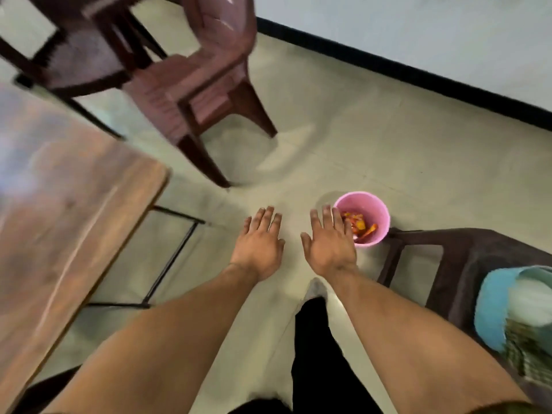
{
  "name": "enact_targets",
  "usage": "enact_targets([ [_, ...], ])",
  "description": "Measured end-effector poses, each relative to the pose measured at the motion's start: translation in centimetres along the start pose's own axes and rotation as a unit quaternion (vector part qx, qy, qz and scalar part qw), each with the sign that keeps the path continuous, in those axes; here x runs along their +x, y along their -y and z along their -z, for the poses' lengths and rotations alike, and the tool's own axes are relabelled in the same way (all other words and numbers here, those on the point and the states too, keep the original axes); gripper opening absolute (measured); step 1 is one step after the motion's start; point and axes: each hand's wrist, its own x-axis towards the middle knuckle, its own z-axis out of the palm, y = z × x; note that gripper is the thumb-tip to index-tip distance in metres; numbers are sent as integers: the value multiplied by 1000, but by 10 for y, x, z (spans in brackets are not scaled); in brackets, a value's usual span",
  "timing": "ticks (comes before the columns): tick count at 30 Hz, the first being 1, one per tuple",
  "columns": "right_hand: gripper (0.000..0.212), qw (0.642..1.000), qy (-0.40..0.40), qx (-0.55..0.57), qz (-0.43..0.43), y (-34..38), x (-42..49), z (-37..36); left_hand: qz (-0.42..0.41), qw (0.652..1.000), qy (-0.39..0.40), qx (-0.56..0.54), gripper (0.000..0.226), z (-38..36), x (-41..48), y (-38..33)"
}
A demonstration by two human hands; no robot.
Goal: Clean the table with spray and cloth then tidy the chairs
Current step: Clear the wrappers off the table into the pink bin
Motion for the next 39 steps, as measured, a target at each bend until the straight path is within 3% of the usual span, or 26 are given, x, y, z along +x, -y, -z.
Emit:
enact_targets([
  [9, 66, 980, 7, -22, 198, 254, -196, -21, 162, 982, -79, -56, 65, -34, -314, 139],
  [14, 66, 932, 37, -78, 351, 369, -294, -58, 302, 944, -97, -94, 66, -75, -471, 210],
  [17, 65, 898, 65, -103, 422, 429, -318, -70, 367, 917, -111, -110, 68, -82, -522, 251],
  [24, 62, 851, 72, -117, 507, 570, -306, -100, 409, 894, -124, -138, 65, -82, -554, 368],
  [28, 77, 838, 76, -140, 522, 638, -281, -133, 395, 901, -98, -148, 65, -80, -546, 444],
  [34, 55, 864, -11, -133, 486, 730, -222, -162, 359, 922, -58, -135, 64, -59, -528, 569],
  [39, 36, 862, -47, -86, 497, 760, -204, -151, 322, 938, -61, -114, 63, -27, -514, 632],
])
